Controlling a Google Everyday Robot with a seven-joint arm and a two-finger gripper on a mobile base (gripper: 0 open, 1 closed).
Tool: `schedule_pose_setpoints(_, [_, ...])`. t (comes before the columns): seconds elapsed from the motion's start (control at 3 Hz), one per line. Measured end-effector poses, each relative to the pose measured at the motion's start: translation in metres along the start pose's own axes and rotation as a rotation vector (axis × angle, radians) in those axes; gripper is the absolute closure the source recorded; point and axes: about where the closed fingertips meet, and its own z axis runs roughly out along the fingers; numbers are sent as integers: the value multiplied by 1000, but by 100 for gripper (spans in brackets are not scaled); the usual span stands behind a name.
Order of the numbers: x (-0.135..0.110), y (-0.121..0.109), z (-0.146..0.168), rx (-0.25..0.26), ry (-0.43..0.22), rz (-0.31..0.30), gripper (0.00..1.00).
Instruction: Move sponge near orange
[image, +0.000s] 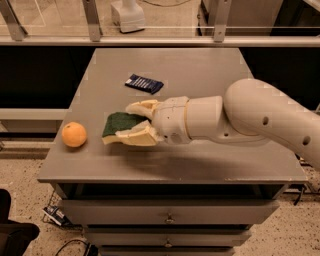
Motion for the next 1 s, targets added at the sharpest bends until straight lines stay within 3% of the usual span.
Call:
schedule_pose_setpoints(0.33, [-2, 2, 2, -7, 0, -4, 84])
schedule_pose_setpoints(0.67, [-4, 4, 4, -10, 0, -8, 52])
schedule_pose_setpoints(1.0, [-5, 5, 5, -13, 0, -10, 30])
